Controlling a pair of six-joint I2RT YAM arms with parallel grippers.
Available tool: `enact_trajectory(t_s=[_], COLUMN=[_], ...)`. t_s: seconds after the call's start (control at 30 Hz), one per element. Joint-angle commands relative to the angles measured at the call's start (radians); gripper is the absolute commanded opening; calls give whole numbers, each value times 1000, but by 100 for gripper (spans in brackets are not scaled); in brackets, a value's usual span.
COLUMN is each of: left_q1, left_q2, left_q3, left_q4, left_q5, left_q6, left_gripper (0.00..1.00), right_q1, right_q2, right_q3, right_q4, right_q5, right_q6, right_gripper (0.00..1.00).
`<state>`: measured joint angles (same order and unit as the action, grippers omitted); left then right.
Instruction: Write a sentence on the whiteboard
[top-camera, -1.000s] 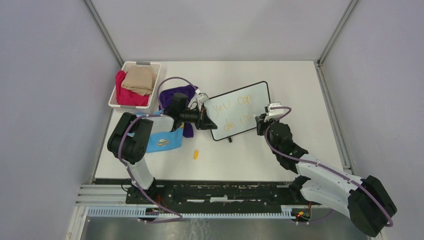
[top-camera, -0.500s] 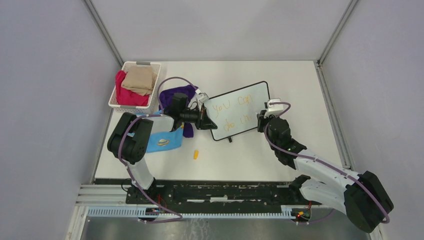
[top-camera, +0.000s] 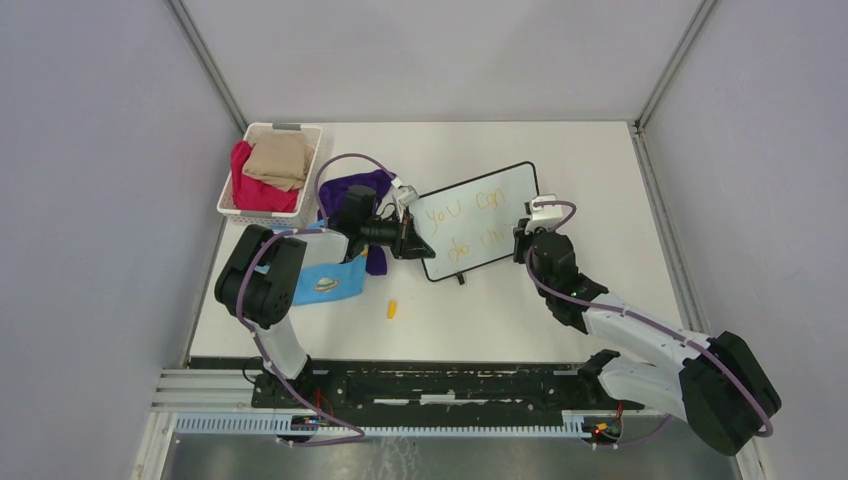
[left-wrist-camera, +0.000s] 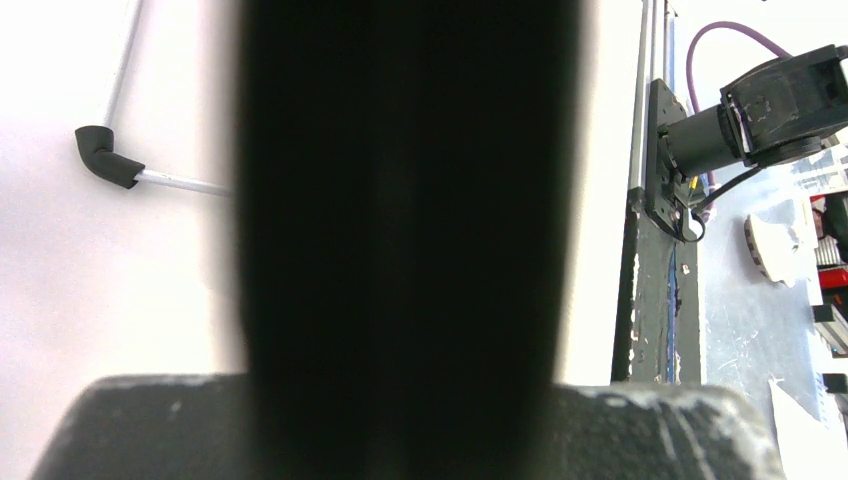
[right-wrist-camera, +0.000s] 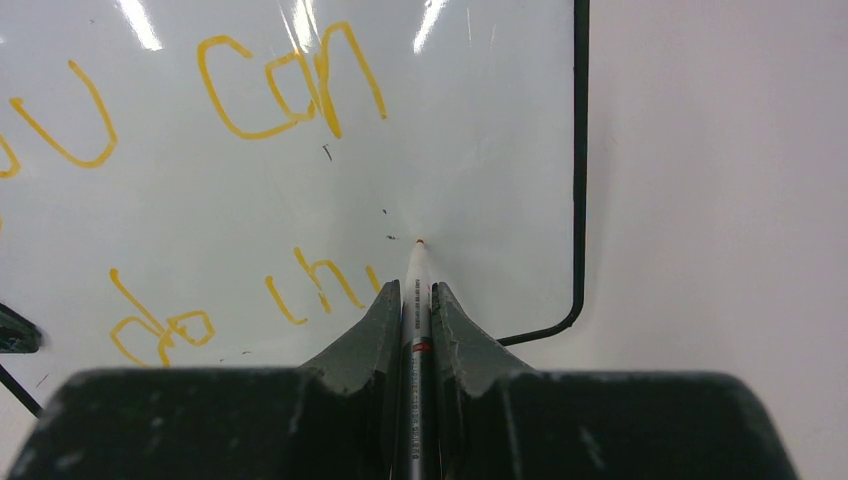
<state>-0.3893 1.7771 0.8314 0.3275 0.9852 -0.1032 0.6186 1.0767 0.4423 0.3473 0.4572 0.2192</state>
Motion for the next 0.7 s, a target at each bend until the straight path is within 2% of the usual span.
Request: enact_trajectory(t_s=[0.0, 0.67], left_q1=[-30, -30], left_q2=[53, 59], left_q3=[-17, -17], left_q4=[-139, -143], left_q5=[-110, -117], left_q6=[74, 76], left_gripper=[2, 2], right_q1=[-5, -6], right_q2=[17, -7], right_q3=[44, -44], right_q4=[60, 65], right_q5=[-4, -88], right_q6=[-7, 31], right_gripper=[0, 0])
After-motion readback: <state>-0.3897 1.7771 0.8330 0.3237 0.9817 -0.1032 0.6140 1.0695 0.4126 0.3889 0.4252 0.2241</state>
